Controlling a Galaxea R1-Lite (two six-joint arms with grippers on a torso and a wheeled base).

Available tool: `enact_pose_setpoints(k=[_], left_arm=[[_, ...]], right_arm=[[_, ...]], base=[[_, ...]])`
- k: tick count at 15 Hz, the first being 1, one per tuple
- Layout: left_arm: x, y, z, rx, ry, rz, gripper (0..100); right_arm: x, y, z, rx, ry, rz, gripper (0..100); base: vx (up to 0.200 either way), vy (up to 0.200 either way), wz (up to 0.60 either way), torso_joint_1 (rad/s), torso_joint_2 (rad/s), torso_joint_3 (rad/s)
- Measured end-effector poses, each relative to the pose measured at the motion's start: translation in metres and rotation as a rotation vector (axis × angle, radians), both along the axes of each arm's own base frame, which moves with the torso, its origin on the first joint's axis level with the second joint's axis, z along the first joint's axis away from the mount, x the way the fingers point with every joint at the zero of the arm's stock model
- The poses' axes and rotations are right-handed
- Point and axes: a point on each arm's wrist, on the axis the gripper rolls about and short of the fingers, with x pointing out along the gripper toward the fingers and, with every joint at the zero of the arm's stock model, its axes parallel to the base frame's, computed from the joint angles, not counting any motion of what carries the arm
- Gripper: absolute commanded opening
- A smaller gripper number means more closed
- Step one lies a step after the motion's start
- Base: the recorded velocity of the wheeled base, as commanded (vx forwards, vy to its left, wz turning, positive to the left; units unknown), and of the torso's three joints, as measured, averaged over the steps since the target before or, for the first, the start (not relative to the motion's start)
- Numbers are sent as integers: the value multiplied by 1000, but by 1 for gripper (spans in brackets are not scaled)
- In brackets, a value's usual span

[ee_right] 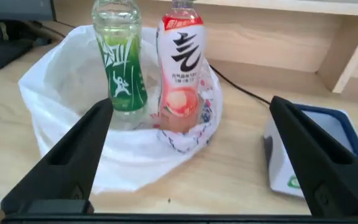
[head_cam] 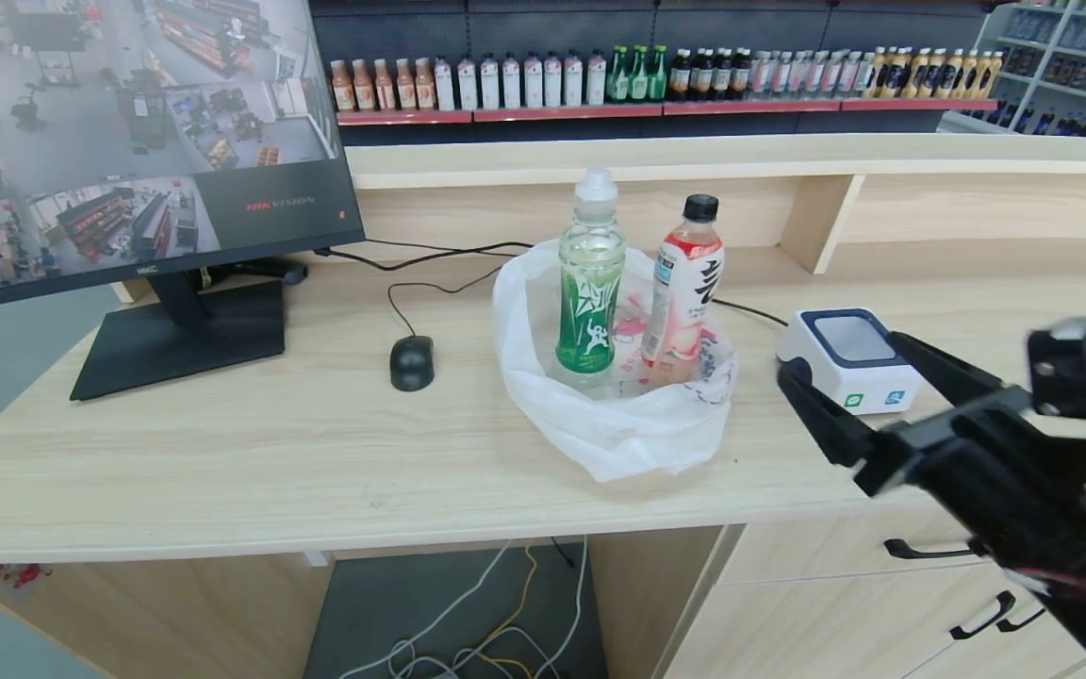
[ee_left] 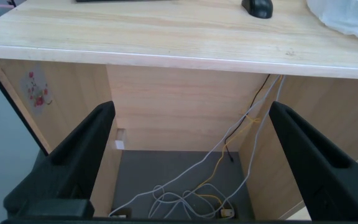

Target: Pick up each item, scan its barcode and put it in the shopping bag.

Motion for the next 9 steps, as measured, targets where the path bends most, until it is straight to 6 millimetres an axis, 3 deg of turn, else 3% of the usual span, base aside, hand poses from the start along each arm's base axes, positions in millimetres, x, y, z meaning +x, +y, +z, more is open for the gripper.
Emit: enact_pose_setpoints(k=[2,5,9], left_arm=[[0,0,0,0,0,0,100],[0,0,0,0,0,0,100],[0,0,0,0,0,0,100]], right_arm=[[-42,-23,-8,-47,51,-5,100],[-89,-48,-21,-140,175,-7,100],[-158,-84,-59,-290,342,30,100]], base=[[0,0,0,0,0,0],[0,0,0,0,0,0],[0,0,0,0,0,0]])
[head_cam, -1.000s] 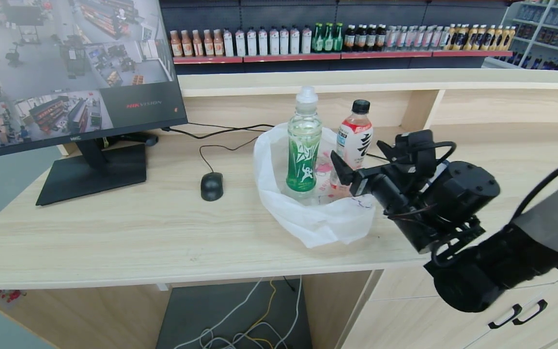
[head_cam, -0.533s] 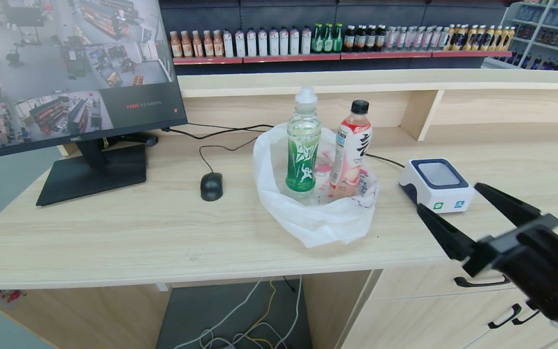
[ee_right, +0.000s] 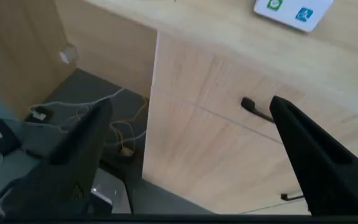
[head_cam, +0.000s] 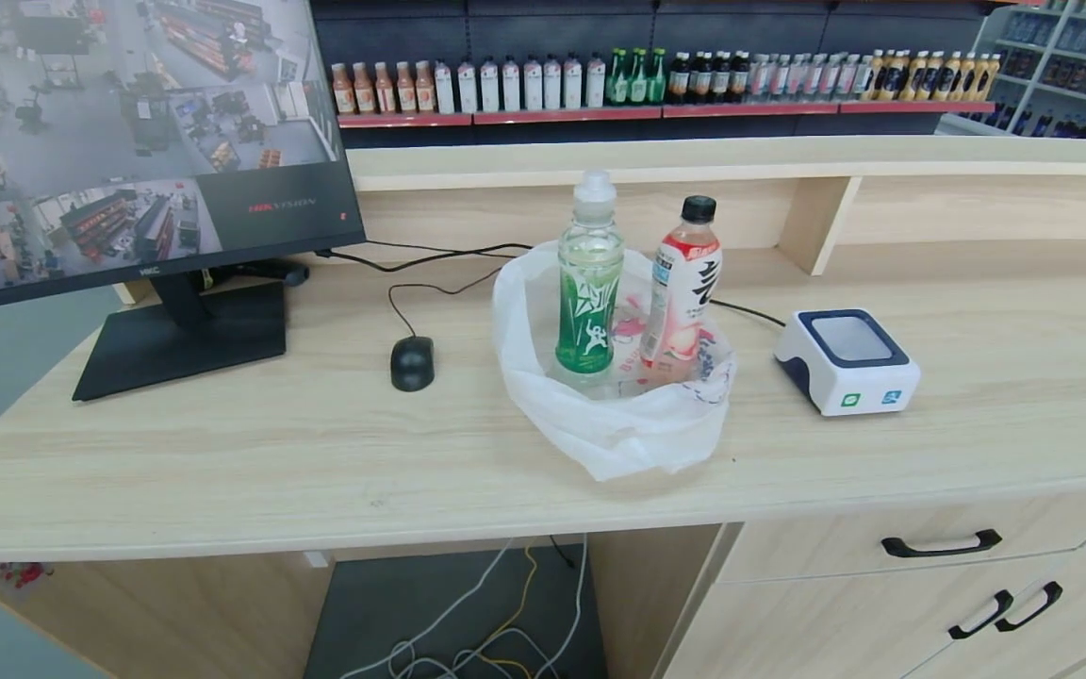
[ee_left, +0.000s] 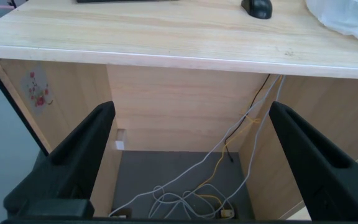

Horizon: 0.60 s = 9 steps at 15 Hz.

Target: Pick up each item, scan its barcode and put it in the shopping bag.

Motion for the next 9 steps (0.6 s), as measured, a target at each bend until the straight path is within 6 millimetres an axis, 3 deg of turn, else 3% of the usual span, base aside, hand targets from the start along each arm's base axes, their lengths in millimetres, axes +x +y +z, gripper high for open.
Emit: enact_pose_setpoints(k=[3,7,9], left_arm=[[0,0,0,0,0,0,100],[0,0,0,0,0,0,100],[0,0,0,0,0,0,100]], right_arm=[[-33,-17,-22,27,38,-40,100],[-44,-22,-20,121,-69,-402,100],[-44,-22,-20,169,-65,-491,100]], base=[[0,0,0,0,0,0],[0,0,0,0,0,0],[0,0,0,0,0,0]])
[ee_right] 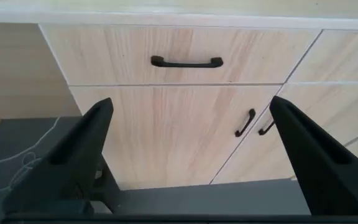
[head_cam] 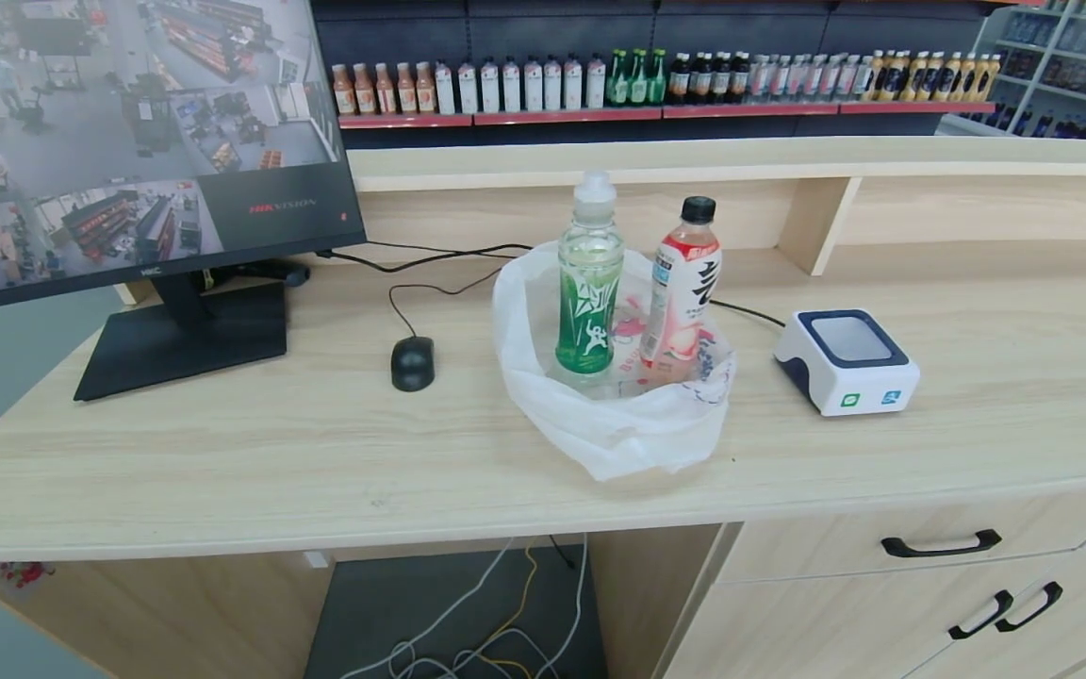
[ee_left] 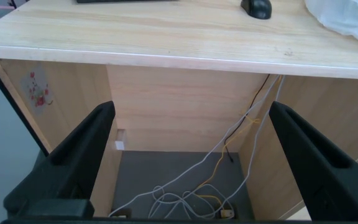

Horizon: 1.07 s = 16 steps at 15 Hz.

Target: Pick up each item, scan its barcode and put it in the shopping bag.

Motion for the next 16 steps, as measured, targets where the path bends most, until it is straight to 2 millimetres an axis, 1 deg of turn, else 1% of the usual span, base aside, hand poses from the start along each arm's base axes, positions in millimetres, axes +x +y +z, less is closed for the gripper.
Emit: enact_pose_setpoints(k=[3,5,7,8,9,11,12,13,15,16], left_arm=[[0,0,0,0,0,0,100],[0,0,0,-1,0,0,100],[0,0,0,-3,0,0,100],[0,0,0,-2,0,0,100],[0,0,0,-2,0,0,100],[0,0,0,-3,0,0,100],[0,0,0,-3,0,0,100],[0,0,0,-3,0,0,100],[0,0,0,-3,0,0,100],[0,0,0,-4,0,0,100]], right_arm=[[6,4,1,58,75,-164,100],[9,5,2,60,108,-228,100],[6,6,1,80,78,-290,100],[4,7,1,101,53,-294,100],[2,8,0,114,25,-235,100],[-2,13,-2,79,-38,18,100],[-2,14,-1,46,-103,103,100],[-1,15,-1,26,-155,144,100],[-1,15,-12,51,-117,139,100],[-1,15,-13,61,-117,133,100]], base=[[0,0,0,0,0,0],[0,0,0,0,0,0],[0,0,0,0,0,0],[0,0,0,0,0,0],[0,0,0,0,0,0],[0,0,0,0,0,0],[0,0,0,0,0,0],[0,0,0,0,0,0],[0,0,0,0,0,0],[0,0,0,0,0,0]])
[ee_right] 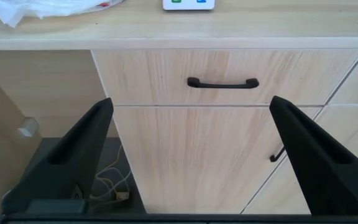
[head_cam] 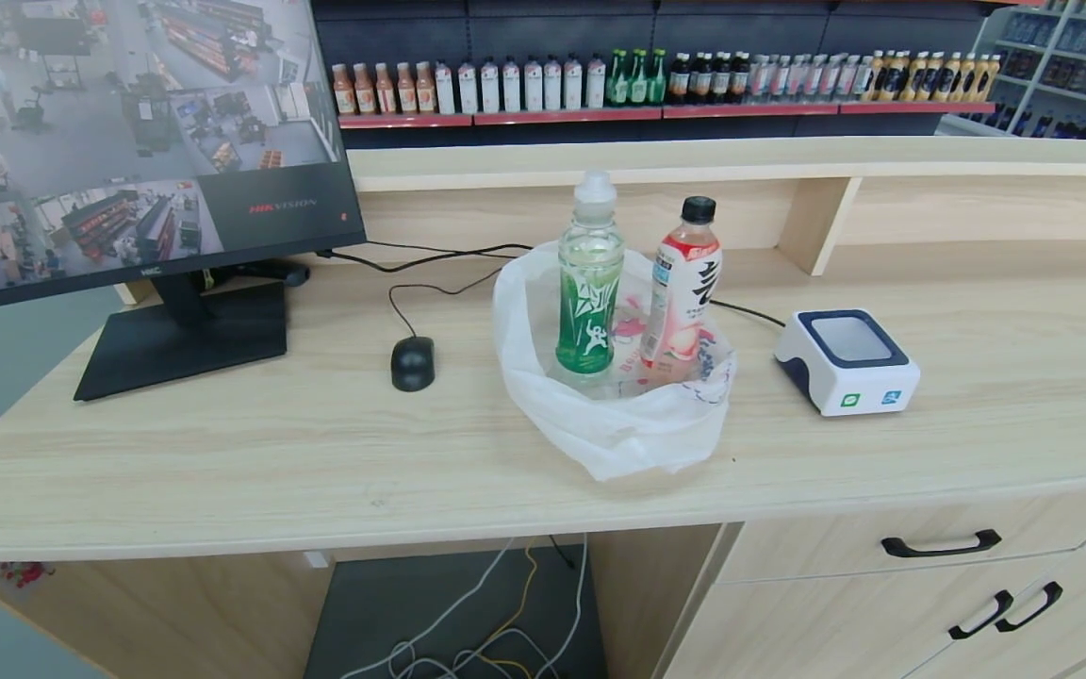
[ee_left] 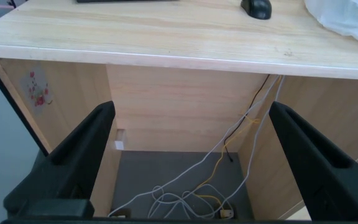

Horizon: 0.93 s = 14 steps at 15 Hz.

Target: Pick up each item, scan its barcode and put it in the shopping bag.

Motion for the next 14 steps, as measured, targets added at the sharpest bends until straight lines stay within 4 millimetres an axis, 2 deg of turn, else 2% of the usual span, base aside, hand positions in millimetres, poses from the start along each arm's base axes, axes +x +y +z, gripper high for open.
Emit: enact_pose_setpoints(k=[5,14], left_arm=[[0,0,0,-1,0,0,100],[0,0,0,-3,1,0,100]], right_arm=[[0,0,-1,5,2,-6,100],[0,0,-2,3,3,-7,100]], base=[[0,0,0,0,0,0],[0,-200,0,5,2,2]])
